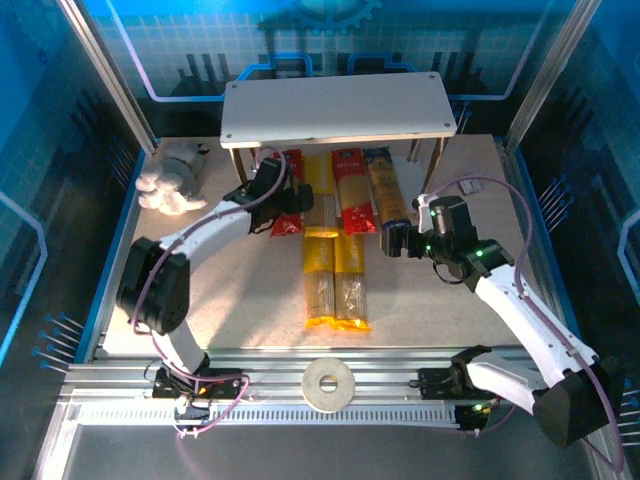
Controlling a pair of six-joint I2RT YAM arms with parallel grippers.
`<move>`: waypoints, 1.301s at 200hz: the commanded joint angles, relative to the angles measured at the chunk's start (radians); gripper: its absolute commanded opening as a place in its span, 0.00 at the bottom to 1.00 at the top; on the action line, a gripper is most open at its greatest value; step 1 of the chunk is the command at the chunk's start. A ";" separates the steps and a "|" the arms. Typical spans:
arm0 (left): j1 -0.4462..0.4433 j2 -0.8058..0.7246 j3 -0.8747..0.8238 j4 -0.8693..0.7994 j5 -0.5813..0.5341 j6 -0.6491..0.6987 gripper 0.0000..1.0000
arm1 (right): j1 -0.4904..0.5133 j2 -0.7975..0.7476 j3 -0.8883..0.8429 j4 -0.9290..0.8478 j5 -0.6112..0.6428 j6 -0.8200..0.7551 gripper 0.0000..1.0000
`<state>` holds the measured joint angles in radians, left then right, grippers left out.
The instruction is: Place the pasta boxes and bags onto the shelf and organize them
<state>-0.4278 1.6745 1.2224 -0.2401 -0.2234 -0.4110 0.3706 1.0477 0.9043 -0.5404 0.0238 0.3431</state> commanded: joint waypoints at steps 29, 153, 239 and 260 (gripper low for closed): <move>-0.193 -0.296 -0.222 -0.023 -0.099 -0.003 0.99 | 0.159 0.004 -0.019 -0.102 -0.027 0.076 1.00; -0.203 -0.644 -0.355 -0.232 -0.145 -0.001 0.99 | 0.398 0.446 -0.030 0.137 0.079 0.248 1.00; -0.133 -0.736 -0.420 -0.238 -0.125 -0.002 0.99 | 0.416 0.660 0.095 0.107 0.154 0.264 1.00; -0.123 -0.751 -0.432 -0.242 -0.124 -0.004 0.99 | 0.417 0.696 0.113 0.091 0.166 0.264 0.98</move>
<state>-0.5644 0.9470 0.8112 -0.4675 -0.3542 -0.4122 0.7750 1.7023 0.9783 -0.4118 0.1356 0.5850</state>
